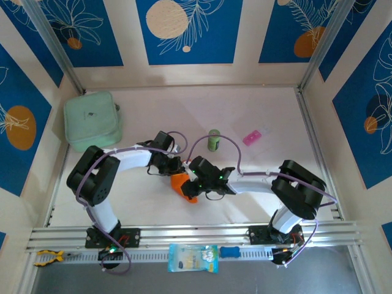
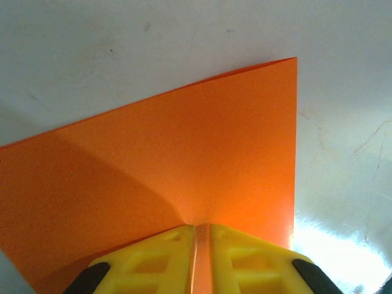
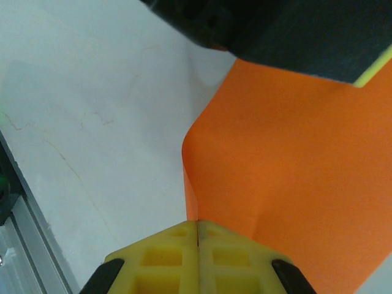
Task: Fold a paper plane with a square sheet of paper (pick it up from the middle)
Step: Third fold the triangle at the center of the table.
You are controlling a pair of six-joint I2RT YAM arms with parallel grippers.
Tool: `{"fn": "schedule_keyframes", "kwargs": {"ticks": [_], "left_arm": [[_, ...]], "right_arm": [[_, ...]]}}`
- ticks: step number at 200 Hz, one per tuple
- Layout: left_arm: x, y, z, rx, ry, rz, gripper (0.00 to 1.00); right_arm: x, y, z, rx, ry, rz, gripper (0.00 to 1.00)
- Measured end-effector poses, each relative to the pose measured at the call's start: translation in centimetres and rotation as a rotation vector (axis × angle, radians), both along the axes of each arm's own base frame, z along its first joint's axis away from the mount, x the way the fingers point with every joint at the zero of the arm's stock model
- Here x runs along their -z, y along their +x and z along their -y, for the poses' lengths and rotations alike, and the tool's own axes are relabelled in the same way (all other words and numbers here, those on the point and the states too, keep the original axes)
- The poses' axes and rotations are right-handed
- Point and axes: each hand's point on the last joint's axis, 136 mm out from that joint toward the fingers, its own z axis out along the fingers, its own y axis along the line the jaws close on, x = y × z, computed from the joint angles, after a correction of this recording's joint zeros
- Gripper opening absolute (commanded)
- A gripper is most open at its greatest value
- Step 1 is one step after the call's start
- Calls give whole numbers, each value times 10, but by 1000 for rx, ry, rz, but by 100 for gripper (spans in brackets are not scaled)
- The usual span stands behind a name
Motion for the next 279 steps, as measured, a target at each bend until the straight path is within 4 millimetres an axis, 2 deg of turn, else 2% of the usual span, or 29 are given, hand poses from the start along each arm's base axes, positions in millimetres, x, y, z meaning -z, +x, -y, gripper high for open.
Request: {"fn": "schedule_keyframes", "kwargs": {"ticks": [169,211,279], "left_arm": [[-1,1,0,21,0,17,15],[-1,1,0,21,0,17,15],[-1,1,0,21,0,17,15]], "right_arm": [[10,28,8,29,-66,46,4],[19,30,12,40,-100,43,4],[21,34,15,54,-114,51,4]]}}
